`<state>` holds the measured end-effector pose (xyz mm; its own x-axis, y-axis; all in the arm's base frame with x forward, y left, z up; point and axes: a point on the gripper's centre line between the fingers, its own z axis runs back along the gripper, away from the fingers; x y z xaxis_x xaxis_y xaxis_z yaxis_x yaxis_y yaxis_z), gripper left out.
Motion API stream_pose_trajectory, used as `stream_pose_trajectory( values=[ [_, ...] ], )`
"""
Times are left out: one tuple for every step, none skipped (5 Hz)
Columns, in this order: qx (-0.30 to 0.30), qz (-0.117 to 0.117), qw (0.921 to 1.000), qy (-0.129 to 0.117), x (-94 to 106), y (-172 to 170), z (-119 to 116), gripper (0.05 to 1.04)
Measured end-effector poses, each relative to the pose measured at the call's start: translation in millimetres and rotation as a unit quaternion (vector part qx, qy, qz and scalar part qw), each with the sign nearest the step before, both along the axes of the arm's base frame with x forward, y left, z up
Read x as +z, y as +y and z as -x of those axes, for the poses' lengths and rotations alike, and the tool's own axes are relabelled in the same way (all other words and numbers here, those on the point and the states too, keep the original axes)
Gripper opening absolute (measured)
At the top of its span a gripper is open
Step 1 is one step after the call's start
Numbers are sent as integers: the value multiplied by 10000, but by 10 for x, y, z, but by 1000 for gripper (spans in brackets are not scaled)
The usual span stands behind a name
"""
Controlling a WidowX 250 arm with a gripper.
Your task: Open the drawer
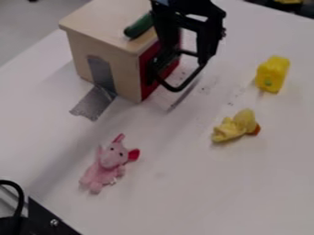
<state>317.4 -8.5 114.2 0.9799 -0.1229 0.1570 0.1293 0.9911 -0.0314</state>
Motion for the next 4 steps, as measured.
stream_pose_trajectory(
  values=[
    [103,-294,9994,149,-311,30,-140,999],
    [159,-623,9976,271,-565,115,-309,999],
    [34,-885,9950,465,-807,119,-390,999],
    [-106,-988,9923,738,-1023,60,-346,965]
  ],
)
